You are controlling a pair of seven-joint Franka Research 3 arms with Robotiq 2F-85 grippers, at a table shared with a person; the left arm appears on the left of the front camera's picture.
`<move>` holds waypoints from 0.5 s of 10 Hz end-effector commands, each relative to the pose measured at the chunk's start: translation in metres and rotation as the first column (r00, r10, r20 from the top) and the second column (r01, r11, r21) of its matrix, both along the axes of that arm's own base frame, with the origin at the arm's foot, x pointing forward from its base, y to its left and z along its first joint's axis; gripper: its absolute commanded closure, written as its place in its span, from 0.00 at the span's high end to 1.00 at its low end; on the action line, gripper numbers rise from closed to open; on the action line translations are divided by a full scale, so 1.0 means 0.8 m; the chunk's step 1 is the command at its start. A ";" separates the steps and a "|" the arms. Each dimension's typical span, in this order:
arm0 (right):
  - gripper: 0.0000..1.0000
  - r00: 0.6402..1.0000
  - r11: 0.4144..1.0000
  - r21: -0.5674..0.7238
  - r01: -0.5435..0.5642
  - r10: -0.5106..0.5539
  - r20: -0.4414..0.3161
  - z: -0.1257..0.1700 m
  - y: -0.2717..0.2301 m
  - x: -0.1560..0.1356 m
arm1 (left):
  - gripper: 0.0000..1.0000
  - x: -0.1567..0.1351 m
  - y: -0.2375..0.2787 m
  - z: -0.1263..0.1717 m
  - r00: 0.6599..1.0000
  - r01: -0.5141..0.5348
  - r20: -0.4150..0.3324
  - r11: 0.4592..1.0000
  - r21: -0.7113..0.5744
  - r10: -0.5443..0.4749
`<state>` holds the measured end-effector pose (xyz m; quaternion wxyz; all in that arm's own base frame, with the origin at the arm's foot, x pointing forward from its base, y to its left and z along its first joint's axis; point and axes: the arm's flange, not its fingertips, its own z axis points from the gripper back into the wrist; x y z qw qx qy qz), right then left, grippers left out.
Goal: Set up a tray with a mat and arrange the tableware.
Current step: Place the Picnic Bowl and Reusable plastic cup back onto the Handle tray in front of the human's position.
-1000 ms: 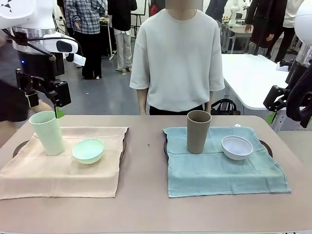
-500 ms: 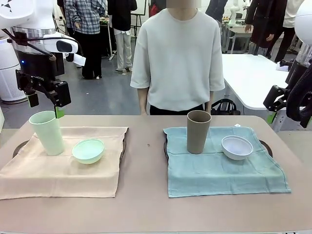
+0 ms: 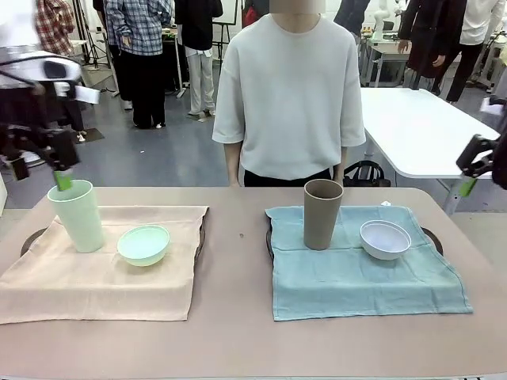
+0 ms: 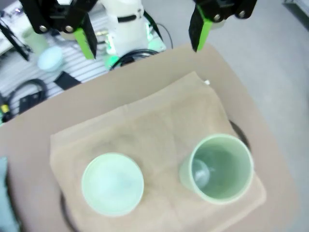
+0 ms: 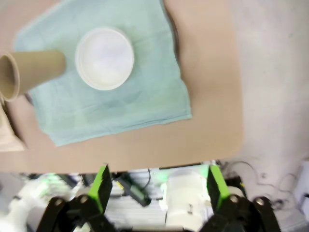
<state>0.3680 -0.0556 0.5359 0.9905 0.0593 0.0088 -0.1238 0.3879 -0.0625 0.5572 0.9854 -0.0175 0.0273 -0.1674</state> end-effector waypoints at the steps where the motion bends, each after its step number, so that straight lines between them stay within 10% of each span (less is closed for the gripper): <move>1: 1.00 0.998 0.996 0.069 0.047 -0.049 0.029 0.002 -0.044 -0.014 | 1.00 -0.009 0.086 -0.004 0.998 -0.036 0.033 0.975 -0.218 0.044; 5: 1.00 0.990 0.940 0.316 0.132 -0.139 0.001 0.000 -0.151 -0.053 | 1.00 -0.038 0.218 0.004 0.993 -0.091 0.024 0.881 -0.465 0.115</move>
